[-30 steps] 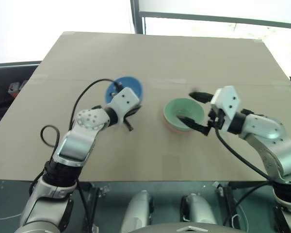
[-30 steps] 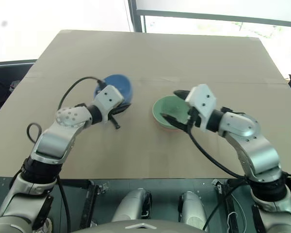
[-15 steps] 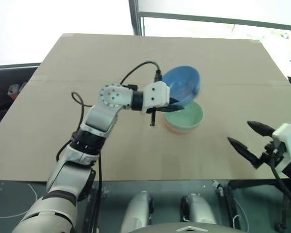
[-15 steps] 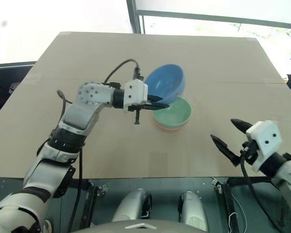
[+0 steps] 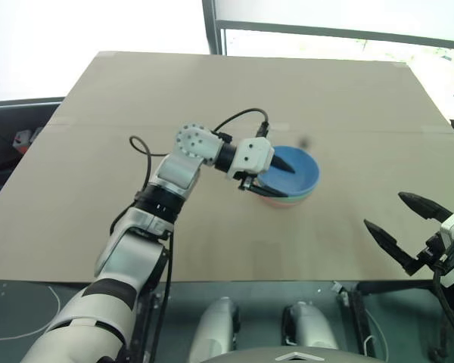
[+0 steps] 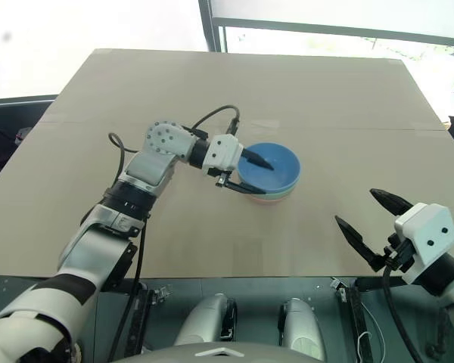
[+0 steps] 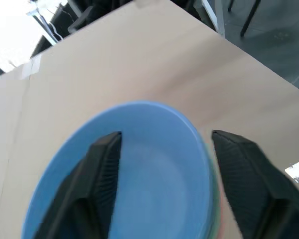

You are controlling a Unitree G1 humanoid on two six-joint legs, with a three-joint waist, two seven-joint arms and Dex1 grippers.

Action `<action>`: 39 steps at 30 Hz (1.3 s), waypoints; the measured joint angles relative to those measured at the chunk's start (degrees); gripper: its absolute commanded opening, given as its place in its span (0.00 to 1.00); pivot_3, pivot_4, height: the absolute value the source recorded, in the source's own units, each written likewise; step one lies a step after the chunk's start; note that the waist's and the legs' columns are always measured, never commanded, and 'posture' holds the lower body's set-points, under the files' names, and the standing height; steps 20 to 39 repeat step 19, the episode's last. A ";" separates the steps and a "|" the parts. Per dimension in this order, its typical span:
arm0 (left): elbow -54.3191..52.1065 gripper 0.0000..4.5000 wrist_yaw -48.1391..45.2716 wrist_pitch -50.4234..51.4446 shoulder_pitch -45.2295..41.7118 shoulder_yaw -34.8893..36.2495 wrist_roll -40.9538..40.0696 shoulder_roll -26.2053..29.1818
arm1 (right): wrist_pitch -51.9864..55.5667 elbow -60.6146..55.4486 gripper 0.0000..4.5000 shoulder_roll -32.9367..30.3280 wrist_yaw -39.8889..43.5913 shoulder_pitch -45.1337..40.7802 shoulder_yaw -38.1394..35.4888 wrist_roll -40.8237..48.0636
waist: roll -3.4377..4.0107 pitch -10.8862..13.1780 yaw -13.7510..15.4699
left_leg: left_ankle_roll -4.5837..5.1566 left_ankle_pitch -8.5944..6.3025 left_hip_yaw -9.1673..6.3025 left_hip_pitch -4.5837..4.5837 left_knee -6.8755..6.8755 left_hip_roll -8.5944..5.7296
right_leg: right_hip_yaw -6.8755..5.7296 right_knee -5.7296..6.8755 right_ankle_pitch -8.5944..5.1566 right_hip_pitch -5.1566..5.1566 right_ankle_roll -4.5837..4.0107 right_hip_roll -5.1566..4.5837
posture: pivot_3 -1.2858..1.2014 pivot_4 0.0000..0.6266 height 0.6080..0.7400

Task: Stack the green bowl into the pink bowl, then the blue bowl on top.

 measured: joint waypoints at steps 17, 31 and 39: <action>-28.60 0.67 20.25 25.67 40.65 28.54 -14.95 15.16 | -4.25 22.51 0.91 -7.48 6.39 -12.74 9.17 -4.81 | 0.03 0.00 0.72 | -0.02 0.00 -0.07 0.05 0.00 0.11 | -0.06 -0.04 0.00 0.09 -0.01 -0.11 | 0.52 0.24 1.00; -31.54 0.67 20.83 26.67 43.79 30.40 -16.08 16.41 | -4.33 23.49 0.91 -8.65 8.23 -12.62 7.87 -3.60 | 0.03 0.00 0.83 | -0.02 0.00 -0.05 0.10 0.02 0.12 | -0.03 -0.05 0.00 0.13 -0.01 -0.11 | 0.52 0.24 1.00; -31.54 0.67 20.83 26.67 43.79 30.40 -16.08 16.41 | -4.33 23.49 0.91 -8.65 8.23 -12.62 7.87 -3.60 | 0.03 0.00 0.83 | -0.02 0.00 -0.05 0.10 0.02 0.12 | -0.03 -0.05 0.00 0.13 -0.01 -0.11 | 0.52 0.24 1.00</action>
